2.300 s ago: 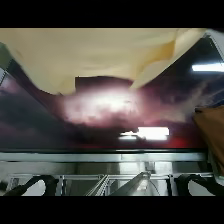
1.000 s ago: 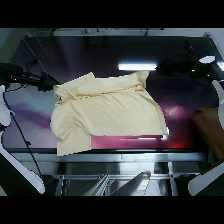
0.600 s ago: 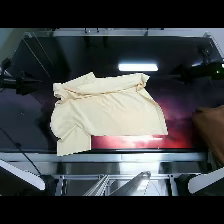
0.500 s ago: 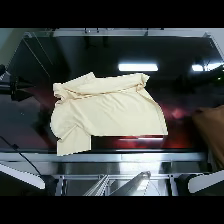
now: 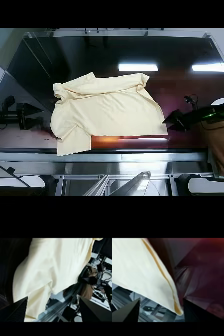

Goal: Fold the shirts.

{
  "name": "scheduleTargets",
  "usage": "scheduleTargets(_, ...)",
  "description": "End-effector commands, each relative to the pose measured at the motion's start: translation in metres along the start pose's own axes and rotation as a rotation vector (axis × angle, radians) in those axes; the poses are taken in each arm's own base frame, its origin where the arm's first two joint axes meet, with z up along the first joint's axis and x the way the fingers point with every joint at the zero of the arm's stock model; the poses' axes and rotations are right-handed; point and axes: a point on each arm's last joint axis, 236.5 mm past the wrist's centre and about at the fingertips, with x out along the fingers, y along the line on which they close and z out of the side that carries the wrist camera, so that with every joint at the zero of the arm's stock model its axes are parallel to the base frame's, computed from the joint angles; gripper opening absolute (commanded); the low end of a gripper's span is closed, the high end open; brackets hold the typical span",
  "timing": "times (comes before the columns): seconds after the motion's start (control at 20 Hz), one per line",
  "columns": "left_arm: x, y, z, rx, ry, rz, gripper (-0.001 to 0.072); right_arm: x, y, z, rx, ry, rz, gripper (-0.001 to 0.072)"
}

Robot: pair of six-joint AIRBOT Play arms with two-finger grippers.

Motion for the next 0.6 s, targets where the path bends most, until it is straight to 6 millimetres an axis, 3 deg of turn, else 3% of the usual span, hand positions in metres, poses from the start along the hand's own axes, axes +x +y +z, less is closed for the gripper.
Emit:
scheduleTargets(0.0,0.010,0.008,-0.023,-0.028,0.004,0.010,0.0700,0.022,-0.014,-0.013,-0.023,-0.010,-0.015,0.0592)
scheduleTargets(0.05,0.011,0.009,-0.025,-0.033,0.002,0.012,0.0700,0.024,-0.006,-0.010,-0.046,-0.022,0.013,0.0564)
scheduleTargets(0.2,0.017,0.014,-0.032,-0.055,0.005,0.013,0.0700,0.024,0.031,0.007,-0.100,-0.097,0.146,0.0338)
scheduleTargets(0.25,0.019,0.016,-0.035,-0.064,0.012,0.015,0.0700,0.023,0.039,0.011,-0.092,-0.115,0.175,0.0115)
scheduleTargets(0.3,0.021,0.023,-0.039,-0.073,0.024,0.034,0.0700,0.022,0.042,0.013,-0.088,-0.124,0.188,0.0020)
scheduleTargets(0.5,0.023,0.064,-0.060,-0.158,0.080,0.190,0.0700,0.021,0.041,0.013,-0.093,-0.126,0.185,0.0019)
scheduleTargets(0.55,0.025,0.067,-0.063,-0.169,0.085,0.196,0.0686,0.021,0.041,0.013,-0.093,-0.125,0.186,0.0019)
